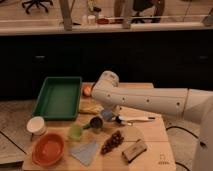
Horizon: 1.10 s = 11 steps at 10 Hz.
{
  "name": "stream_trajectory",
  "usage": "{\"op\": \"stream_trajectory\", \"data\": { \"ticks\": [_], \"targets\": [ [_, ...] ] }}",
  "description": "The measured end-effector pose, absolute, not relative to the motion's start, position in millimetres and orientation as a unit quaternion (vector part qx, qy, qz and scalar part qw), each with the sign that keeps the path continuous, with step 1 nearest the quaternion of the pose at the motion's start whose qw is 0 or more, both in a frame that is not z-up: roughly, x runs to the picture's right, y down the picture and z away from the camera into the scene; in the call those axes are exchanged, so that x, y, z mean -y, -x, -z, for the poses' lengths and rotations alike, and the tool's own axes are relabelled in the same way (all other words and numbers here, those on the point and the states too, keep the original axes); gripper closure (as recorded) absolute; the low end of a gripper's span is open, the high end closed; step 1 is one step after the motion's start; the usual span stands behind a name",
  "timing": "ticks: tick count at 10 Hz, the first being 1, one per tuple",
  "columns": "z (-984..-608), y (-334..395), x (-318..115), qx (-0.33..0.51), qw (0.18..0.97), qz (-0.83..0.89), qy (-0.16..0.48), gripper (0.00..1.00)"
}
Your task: Place sponge in metal cup
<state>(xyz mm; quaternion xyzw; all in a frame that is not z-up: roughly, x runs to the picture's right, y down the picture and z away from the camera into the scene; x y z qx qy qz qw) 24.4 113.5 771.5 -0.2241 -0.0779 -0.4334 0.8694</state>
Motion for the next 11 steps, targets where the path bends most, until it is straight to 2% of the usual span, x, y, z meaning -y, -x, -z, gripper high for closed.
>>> {"op": "stream_trajectory", "data": {
  "ticks": [6,11],
  "targets": [
    [-750,23,-111,0.165,0.838,0.482,0.194,1.00],
    [-740,46,-127,0.217,0.810,0.507,0.199,1.00]
  ]
}}
